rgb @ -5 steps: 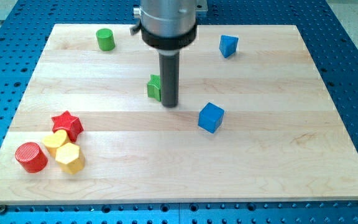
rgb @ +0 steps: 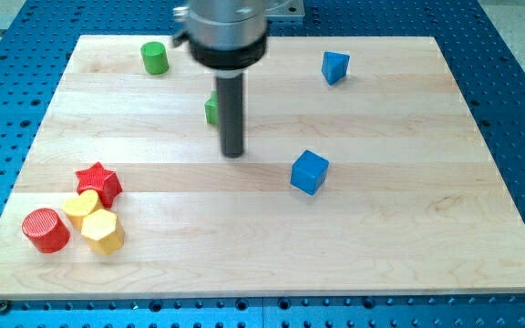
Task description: Move the green star to the green circle
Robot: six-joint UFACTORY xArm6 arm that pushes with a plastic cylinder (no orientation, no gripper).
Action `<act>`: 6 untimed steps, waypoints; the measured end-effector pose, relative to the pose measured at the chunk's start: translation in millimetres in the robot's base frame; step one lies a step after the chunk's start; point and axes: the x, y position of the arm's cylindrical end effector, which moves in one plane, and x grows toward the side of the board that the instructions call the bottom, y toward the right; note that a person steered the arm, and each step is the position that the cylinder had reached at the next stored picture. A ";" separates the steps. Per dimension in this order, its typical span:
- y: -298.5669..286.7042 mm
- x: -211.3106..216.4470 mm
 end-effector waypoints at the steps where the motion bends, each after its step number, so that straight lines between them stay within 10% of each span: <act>1: -33.1 -22.0; 4: 41.4 -37.3; 6: -28.5 -103.5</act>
